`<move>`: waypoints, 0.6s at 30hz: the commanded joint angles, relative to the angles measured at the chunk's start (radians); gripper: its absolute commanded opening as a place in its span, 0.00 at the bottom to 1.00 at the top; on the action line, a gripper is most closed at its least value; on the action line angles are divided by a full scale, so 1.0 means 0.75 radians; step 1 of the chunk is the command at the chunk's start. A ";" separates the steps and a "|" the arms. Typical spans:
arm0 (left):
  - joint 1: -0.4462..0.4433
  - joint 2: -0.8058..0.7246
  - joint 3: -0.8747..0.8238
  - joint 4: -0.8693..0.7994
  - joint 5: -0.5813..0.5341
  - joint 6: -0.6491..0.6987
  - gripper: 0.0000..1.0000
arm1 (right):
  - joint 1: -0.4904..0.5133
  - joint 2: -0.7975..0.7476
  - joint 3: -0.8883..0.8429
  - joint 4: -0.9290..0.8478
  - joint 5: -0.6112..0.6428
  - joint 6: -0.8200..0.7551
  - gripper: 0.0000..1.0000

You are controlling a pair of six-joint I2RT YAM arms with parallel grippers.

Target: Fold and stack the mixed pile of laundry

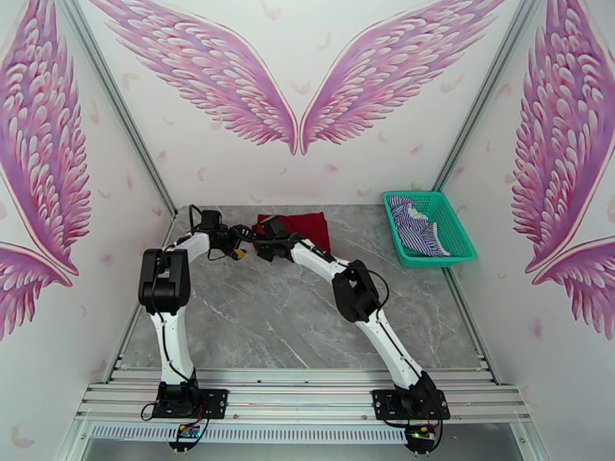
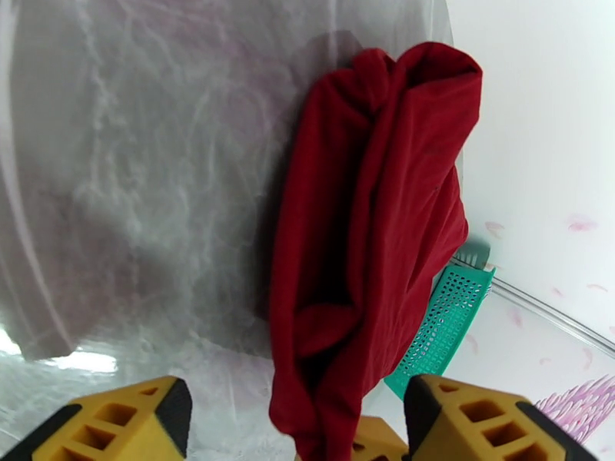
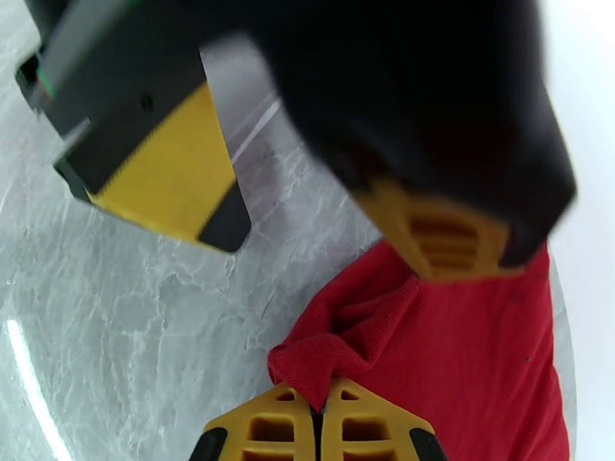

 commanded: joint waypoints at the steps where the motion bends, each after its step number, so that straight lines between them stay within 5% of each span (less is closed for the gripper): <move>1: -0.022 0.026 0.022 0.044 -0.053 -0.117 0.82 | 0.007 -0.089 -0.054 0.054 -0.058 -0.022 0.00; 7: -0.081 0.094 0.083 0.077 -0.070 -0.203 0.83 | 0.006 -0.096 -0.069 0.071 -0.088 -0.016 0.00; 18: -0.127 0.236 0.235 0.074 -0.154 -0.220 0.61 | 0.007 -0.120 -0.088 0.096 -0.158 0.009 0.00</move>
